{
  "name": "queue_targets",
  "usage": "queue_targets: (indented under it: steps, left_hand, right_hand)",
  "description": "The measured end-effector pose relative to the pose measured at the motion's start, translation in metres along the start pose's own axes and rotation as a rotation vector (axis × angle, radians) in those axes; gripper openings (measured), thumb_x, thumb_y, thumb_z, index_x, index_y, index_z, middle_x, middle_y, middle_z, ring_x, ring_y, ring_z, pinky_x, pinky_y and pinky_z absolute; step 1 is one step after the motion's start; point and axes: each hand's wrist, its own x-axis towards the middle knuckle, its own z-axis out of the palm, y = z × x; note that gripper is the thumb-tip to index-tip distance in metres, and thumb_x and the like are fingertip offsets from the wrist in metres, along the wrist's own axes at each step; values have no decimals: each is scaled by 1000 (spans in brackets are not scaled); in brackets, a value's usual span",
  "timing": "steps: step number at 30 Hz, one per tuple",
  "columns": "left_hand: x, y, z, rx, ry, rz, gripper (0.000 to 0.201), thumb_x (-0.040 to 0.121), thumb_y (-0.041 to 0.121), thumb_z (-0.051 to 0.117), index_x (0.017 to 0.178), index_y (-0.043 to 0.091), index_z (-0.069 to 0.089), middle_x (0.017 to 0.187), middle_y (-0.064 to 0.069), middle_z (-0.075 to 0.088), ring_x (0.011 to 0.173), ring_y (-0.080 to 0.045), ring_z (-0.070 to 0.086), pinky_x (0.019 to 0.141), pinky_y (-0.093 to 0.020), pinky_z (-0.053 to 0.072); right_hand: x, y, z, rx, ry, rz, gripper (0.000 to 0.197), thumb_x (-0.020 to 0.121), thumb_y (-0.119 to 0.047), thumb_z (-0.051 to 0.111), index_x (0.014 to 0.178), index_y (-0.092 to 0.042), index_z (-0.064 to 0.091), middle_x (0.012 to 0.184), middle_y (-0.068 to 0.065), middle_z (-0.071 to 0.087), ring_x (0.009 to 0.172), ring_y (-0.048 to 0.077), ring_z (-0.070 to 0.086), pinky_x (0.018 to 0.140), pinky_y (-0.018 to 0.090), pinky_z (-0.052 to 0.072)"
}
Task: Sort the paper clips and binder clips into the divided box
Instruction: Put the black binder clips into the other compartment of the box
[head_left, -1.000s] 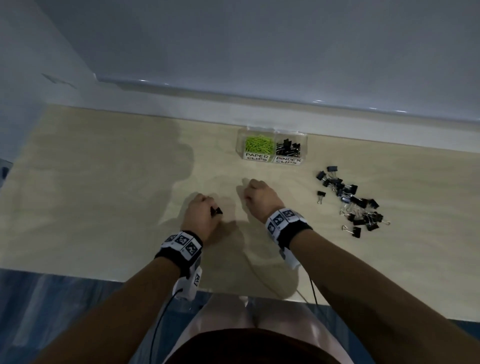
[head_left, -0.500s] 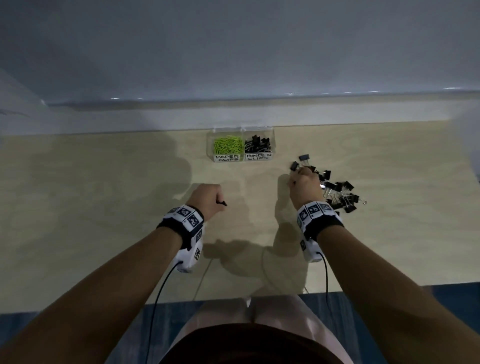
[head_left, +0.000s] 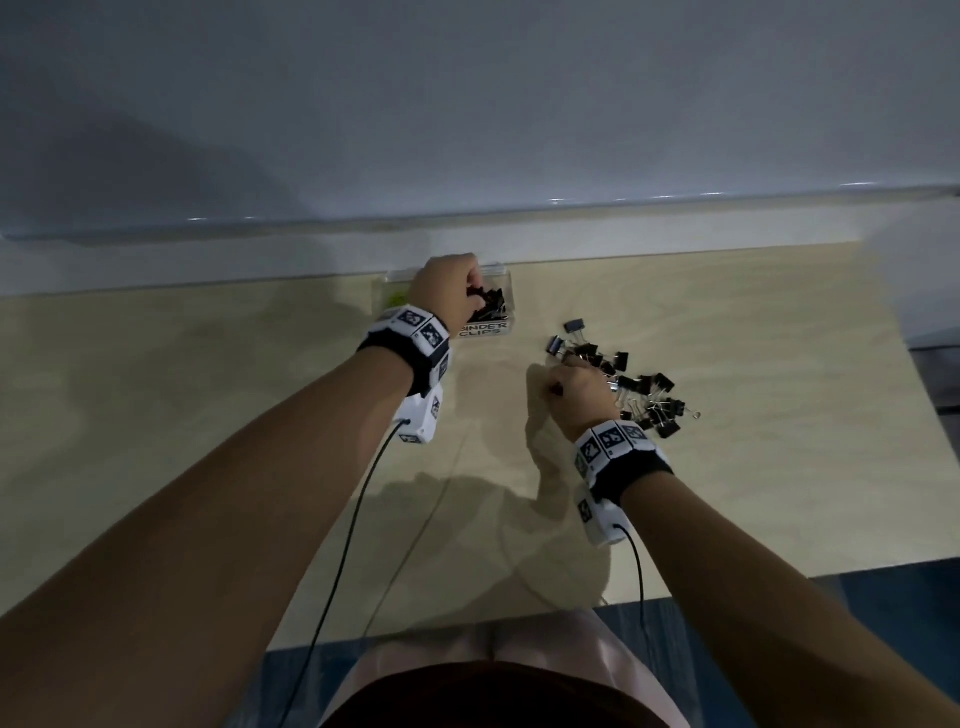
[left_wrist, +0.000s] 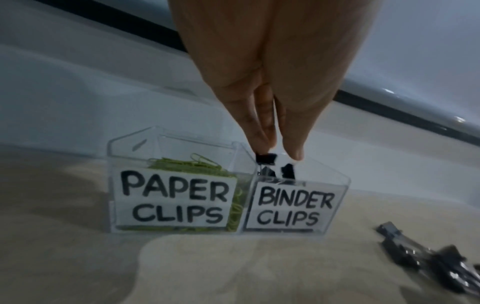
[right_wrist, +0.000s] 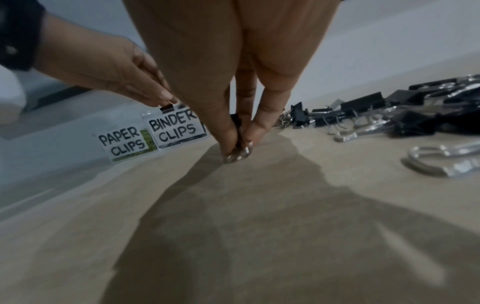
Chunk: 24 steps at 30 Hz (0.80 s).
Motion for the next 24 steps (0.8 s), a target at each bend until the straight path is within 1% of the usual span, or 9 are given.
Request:
queue_targets:
  steps: [3, 5, 7, 9, 13, 17, 18, 20, 24]
  left_hand:
    - [-13, -2, 8, 36, 100, 86, 9, 80, 10, 66, 88, 8, 61, 97, -7, 62, 86, -21, 57, 74, -27, 43]
    - [-33, -5, 17, 9, 139, 151, 5, 82, 10, 64, 84, 9, 61, 91, -7, 61, 81, -22, 57, 70, -29, 45]
    - [-57, -11, 33, 34, 73, 179, 5, 85, 13, 60, 82, 10, 59, 88, -7, 60, 77, -24, 56, 68, -32, 47]
    - [-77, -18, 51, 97, -30, 200, 8, 89, 13, 56, 85, 7, 60, 90, -11, 60, 81, -30, 57, 71, -34, 45]
    - [-84, -11, 82, 153, -273, 255, 23, 92, 11, 49, 112, 3, 58, 122, -16, 53, 108, -32, 49, 92, -40, 44]
    - [-49, 16, 107, 298, -353, 227, 54, 92, 4, 46, 143, 7, 29, 151, -17, 23, 136, -32, 26, 109, -41, 34]
    - [-40, 22, 112, 284, -332, 241, 57, 91, -1, 43, 145, 8, 26, 153, -15, 22, 137, -31, 25, 110, -41, 34]
    - [-25, 29, 120, 314, -283, 329, 61, 87, -6, 45, 144, 8, 29, 150, -11, 28, 134, -29, 31, 108, -41, 37]
    - [-12, 31, 127, 369, -269, 366, 43, 85, -1, 51, 127, 8, 50, 128, -11, 50, 117, -30, 44, 96, -43, 45]
  right_hand:
    - [6, -3, -10, 79, 35, -38, 11, 75, 0, 58, 68, 2, 66, 76, 16, 60, 66, 29, 56, 61, 28, 44]
    - [16, -13, -20, 155, 133, -59, 11, 76, -1, 62, 66, -2, 67, 75, 10, 61, 62, 20, 52, 61, 22, 45]
    - [33, -31, -30, 236, 223, -110, 10, 76, 0, 66, 67, -4, 69, 75, 8, 63, 61, 14, 52, 61, 13, 40]
    - [53, -52, -37, 303, 249, -188, 10, 73, 2, 67, 67, -6, 68, 76, 8, 62, 60, 18, 57, 61, 16, 44]
    - [81, -78, -46, 203, 86, -276, 7, 73, -6, 72, 79, -4, 69, 87, 13, 62, 74, 28, 60, 68, 32, 50]
    - [88, -48, -53, 160, 141, -155, 16, 81, 2, 59, 88, -7, 70, 94, 13, 63, 80, 28, 62, 70, 30, 51]
    - [89, -32, -55, 121, 154, -114, 22, 80, 6, 56, 90, -8, 70, 96, 13, 63, 83, 29, 62, 71, 31, 51]
    - [87, -3, -60, 16, 53, -45, 29, 78, 7, 55, 96, -10, 71, 102, 14, 61, 89, 31, 61, 76, 36, 52]
    - [79, 27, -64, -173, -232, -109, 18, 79, -13, 57, 91, -13, 71, 102, 15, 58, 91, 33, 60, 82, 37, 50]
